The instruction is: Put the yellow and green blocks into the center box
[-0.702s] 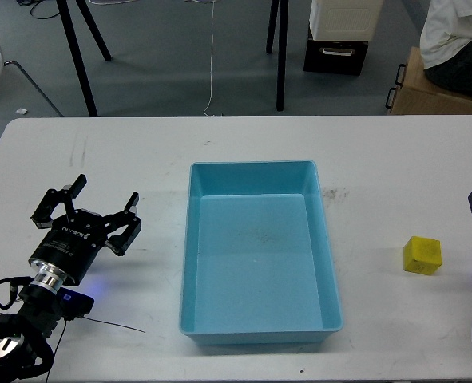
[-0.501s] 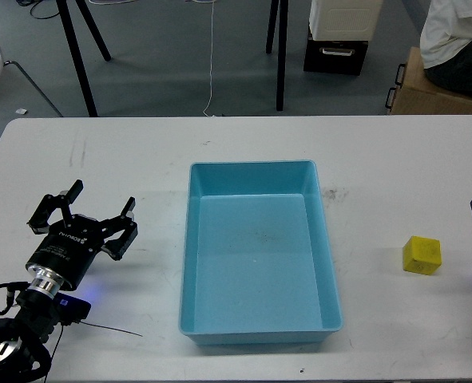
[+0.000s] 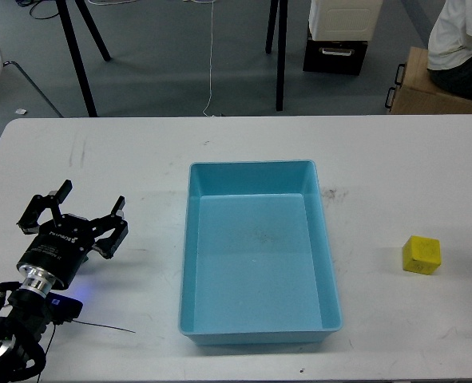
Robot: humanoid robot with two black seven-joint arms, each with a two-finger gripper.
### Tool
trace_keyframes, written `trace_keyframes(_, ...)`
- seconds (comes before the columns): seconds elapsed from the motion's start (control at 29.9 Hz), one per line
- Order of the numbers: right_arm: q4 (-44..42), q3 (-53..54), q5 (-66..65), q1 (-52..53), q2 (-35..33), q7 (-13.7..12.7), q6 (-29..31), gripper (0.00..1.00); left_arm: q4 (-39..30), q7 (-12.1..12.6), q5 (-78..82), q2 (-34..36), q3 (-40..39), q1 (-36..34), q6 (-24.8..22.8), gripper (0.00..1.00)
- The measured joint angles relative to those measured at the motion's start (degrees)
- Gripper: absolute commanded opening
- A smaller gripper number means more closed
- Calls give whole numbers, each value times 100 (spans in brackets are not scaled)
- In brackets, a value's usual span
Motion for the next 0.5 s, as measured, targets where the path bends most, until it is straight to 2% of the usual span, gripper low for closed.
trace_keyframes(0.07, -41, -365, -1007, 320, -549, 511, 0, 99, 2, 0, 0, 31, -7, 0, 0, 100)
trace_keyframes(0.17, -157, -1168, -2302, 926, -1467, 1612, -18, 99, 2, 0, 0, 86, -48, 0, 0, 100)
trace_keyframes(0.2, -251, -1460, -2646, 1141, -1746, 1873, -34, 99, 1, 0, 0, 96, -56, 0, 0, 100)
trace_keyframes(0.23, -384, -1765, -2938, 1378, -2014, 2024, -41, 99, 1, 0, 0, 102, -61, 0, 0, 100)
trace_keyframes(0.33, -756, -2609, -3481, 2108, -2680, 2166, -52, 99, -3, 0, -5, 106, -97, -10, 0, 100)
trace_keyframes(0.5, -1046, -4210, -4064, 3473, -3585, 2188, -52, 98, -4, 0, -4, 107, -153, -17, 0, 100)
